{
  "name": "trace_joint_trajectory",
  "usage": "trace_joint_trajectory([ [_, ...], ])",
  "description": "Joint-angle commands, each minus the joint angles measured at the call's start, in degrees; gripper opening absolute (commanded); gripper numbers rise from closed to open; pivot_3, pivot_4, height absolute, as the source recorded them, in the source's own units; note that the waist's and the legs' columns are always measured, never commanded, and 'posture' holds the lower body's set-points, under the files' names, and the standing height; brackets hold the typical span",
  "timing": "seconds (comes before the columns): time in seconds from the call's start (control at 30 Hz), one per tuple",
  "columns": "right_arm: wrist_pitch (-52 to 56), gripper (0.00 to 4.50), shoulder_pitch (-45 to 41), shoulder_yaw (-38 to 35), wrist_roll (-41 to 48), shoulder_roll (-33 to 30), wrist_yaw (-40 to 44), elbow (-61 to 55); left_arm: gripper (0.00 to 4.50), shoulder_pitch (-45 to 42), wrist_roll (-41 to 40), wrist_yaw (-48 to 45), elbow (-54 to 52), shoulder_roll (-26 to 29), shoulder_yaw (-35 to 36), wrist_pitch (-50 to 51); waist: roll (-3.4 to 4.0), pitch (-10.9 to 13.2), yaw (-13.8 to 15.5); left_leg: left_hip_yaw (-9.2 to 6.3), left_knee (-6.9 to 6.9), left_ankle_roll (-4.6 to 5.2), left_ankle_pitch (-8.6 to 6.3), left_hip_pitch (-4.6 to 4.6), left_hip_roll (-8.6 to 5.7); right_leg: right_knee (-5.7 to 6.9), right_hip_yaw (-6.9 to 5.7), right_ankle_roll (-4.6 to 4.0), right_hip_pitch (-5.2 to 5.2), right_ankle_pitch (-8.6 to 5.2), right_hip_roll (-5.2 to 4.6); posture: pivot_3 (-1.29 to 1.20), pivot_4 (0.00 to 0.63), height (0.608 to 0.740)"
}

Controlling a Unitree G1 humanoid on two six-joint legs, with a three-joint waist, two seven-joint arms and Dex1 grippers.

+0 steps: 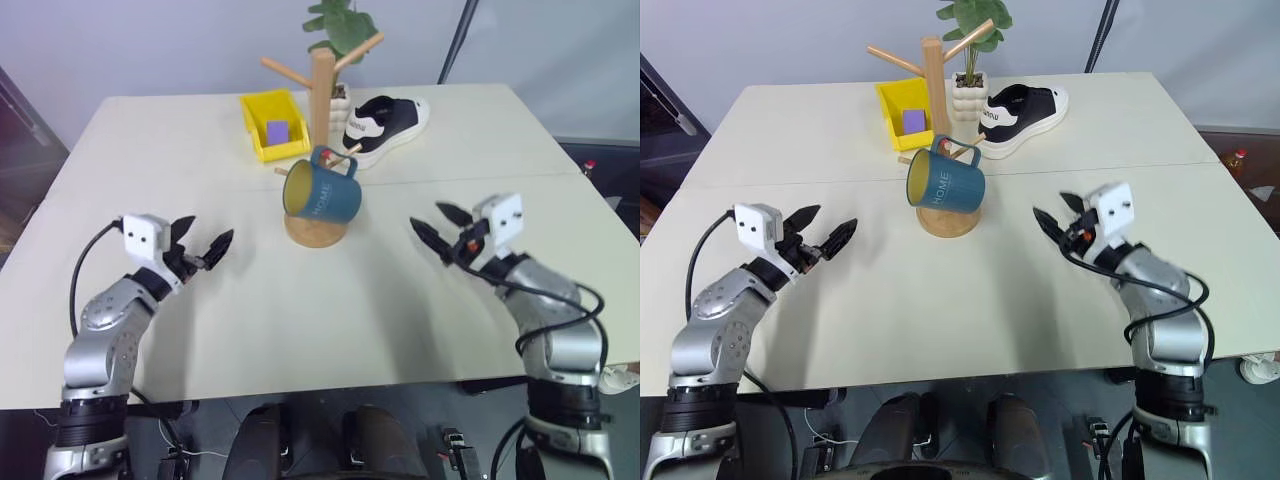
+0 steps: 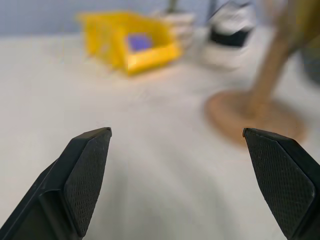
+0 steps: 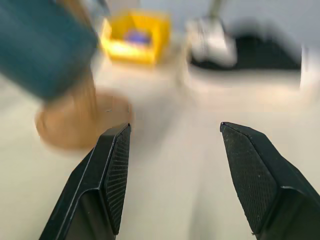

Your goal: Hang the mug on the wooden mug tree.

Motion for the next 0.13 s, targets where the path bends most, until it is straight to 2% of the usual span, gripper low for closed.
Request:
trace_joint_trajectory([
  [0.03, -4.6, 2.93, 0.0, -0.8, 2.3, 0.1, 0.1, -0.3, 4.5, 0.6, 1.8, 1.4, 0.0, -0.1, 1.8, -3.0, 0.0, 0.0, 0.1, 0.0, 0.0, 0.0, 0.0, 0.0, 0.0, 0.01, 0.0, 0.0, 0.0, 0.0, 0.0, 0.0, 0.15, 0.74],
  [0.13, -5.4, 2.93, 0.8, -0.3, 3.0, 0.2, -0.1, 1.4, 4.5, 1.9, 1.8, 1.3, -0.4, 0.0, 1.8, -2.6, -0.01, 0.0, 0.2, -0.02, 0.01, -0.01, 0.0, 0.02, 0.0, 0.0, 0.0, 0.0, 0.03, 0.0, 0.0, 0.0, 0.15, 0.74],
])
